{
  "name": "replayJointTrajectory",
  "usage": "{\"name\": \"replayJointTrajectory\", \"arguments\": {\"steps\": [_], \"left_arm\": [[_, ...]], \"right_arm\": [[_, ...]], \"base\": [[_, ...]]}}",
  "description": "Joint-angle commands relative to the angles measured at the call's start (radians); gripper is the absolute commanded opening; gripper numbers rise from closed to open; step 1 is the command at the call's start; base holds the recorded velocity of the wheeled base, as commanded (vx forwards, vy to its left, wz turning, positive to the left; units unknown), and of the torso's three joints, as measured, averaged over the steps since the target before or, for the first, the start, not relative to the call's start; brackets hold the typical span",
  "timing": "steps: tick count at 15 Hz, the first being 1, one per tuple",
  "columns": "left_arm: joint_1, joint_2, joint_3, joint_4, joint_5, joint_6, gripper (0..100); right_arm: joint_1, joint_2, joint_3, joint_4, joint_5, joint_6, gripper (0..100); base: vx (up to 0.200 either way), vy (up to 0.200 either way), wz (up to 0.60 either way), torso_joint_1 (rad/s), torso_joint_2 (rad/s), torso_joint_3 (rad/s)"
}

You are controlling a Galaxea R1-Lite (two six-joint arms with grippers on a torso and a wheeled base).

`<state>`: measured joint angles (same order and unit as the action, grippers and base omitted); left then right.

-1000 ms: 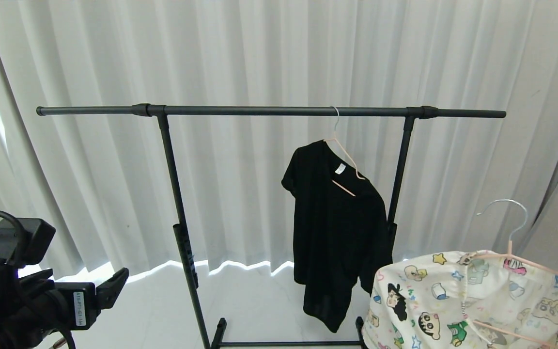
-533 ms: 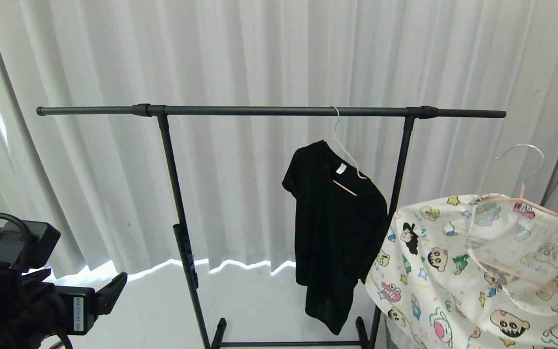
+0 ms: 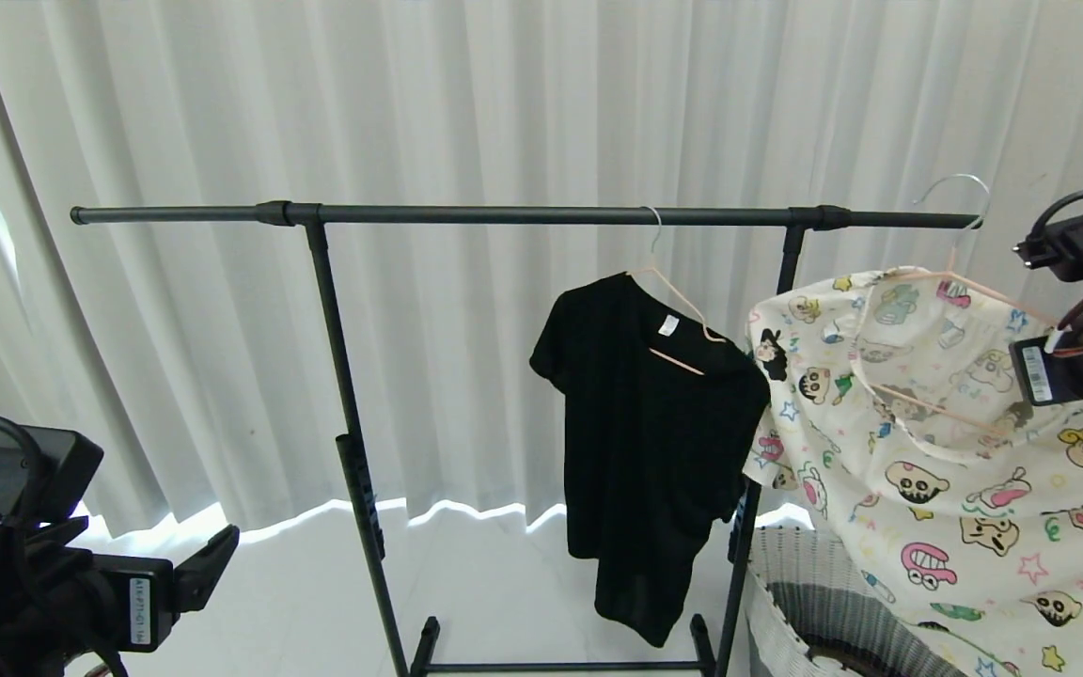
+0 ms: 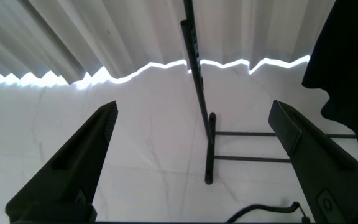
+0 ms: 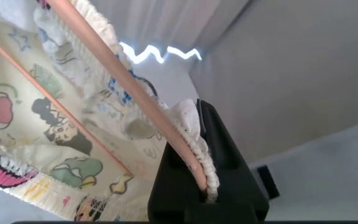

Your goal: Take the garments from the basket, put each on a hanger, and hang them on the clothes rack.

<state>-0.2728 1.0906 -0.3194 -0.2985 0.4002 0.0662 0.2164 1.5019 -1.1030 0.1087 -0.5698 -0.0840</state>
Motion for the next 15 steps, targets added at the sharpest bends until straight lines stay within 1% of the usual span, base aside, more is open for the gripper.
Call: {"name": "replayJointTrajectory", "arguments": {"steps": [1, 3, 6, 13, 15], "left_arm": [[0.0, -0.008, 0.0, -0.001, 0.0, 0.0, 100], [0.0, -0.009, 0.0, -0.001, 0.0, -0.002, 100], [0.0, -0.011, 0.0, -0.001, 0.0, -0.002, 100], [-0.002, -0.018, 0.002, -0.001, -0.001, -0.002, 100], [-0.002, -0.018, 0.002, -0.001, -0.001, -0.002, 100]], "right_arm": [[0.066, 0.106, -0.1, -0.009, -0.01, 0.046, 0], [0.11, 0.167, -0.189, -0.009, -0.084, 0.083, 0], [0.135, 0.207, -0.25, -0.007, -0.094, 0.087, 0], [0.136, 0.207, -0.245, -0.003, -0.096, 0.089, 0], [0.138, 0.204, -0.221, -0.003, -0.097, 0.089, 0]], "base": [[0.0, 0.0, 0.0, 0.0, 0.0, 0.0], [0.0, 0.0, 0.0, 0.0, 0.0, 0.0], [0.2, 0.0, 0.0, 0.002, 0.0, 0.004], [0.2, 0.0, 0.0, 0.009, 0.0, 0.002], [0.2, 0.0, 0.0, 0.002, 0.0, 0.005]]}}
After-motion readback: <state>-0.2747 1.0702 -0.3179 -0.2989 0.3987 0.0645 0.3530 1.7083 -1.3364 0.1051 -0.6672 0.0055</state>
